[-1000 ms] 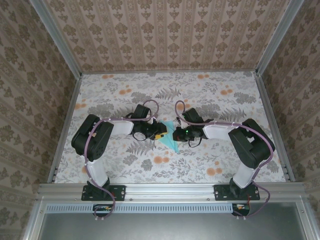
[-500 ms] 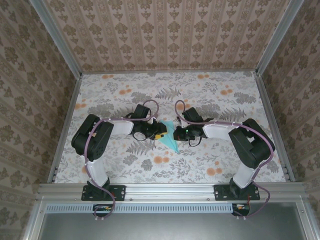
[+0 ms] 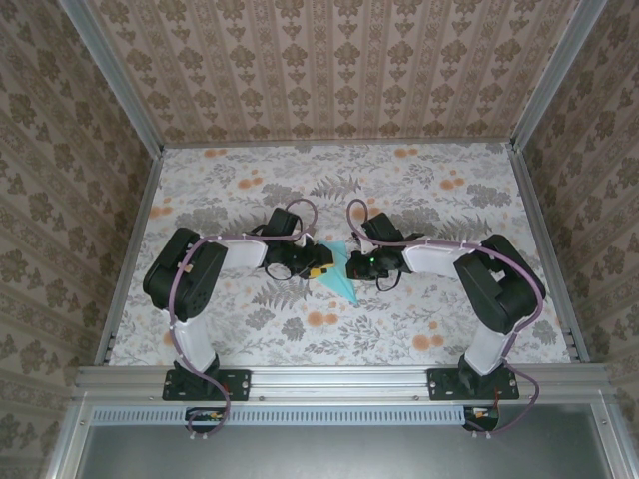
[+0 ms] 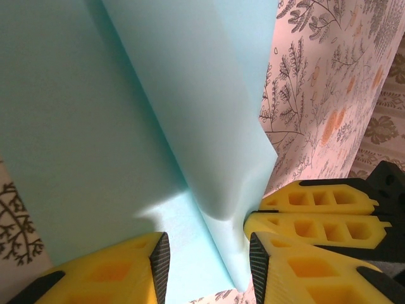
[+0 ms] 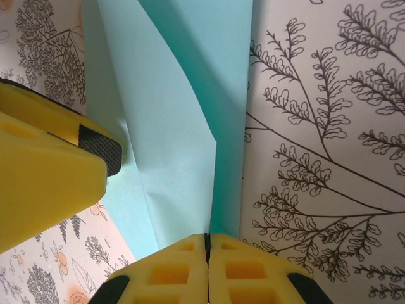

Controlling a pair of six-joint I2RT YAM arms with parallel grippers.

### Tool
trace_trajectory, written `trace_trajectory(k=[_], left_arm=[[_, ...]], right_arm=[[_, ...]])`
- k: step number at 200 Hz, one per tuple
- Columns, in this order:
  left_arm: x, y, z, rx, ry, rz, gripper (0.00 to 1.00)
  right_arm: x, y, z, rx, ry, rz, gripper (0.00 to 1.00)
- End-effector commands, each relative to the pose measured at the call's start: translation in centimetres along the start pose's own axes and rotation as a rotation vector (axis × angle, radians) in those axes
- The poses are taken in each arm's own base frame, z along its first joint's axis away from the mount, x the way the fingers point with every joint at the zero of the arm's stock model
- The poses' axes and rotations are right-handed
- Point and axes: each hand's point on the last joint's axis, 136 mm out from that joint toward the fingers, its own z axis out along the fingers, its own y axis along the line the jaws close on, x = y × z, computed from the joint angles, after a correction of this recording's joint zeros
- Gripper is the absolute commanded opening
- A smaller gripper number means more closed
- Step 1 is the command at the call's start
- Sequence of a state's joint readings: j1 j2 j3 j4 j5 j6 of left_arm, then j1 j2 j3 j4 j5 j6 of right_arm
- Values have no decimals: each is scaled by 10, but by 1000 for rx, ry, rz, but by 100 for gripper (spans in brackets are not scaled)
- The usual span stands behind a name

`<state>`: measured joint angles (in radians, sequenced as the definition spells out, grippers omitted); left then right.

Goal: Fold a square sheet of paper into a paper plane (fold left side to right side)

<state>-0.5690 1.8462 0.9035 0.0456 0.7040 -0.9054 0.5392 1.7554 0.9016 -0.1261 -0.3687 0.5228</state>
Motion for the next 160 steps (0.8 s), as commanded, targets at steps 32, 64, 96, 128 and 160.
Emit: trace_trajectory(k=[32,64,96,128,160], left_arm=[[9,27,10,-84,34,-60,41],[9,27,10,-86,36,-60,41],[9,27,10,-88,35,-60,41],[10,28,9,-88,36,-61,41],[10,28,10,-88,36,-61,41]], right_arm=[[1,-12,4,53,21,2,7],[-1,-12,0,63,7,-4,8],[-2,-13,-2,74,4,-10,8],[-1,-14,-2,77,3,-7,8],[2,-17,1,86,22,-5,8]])
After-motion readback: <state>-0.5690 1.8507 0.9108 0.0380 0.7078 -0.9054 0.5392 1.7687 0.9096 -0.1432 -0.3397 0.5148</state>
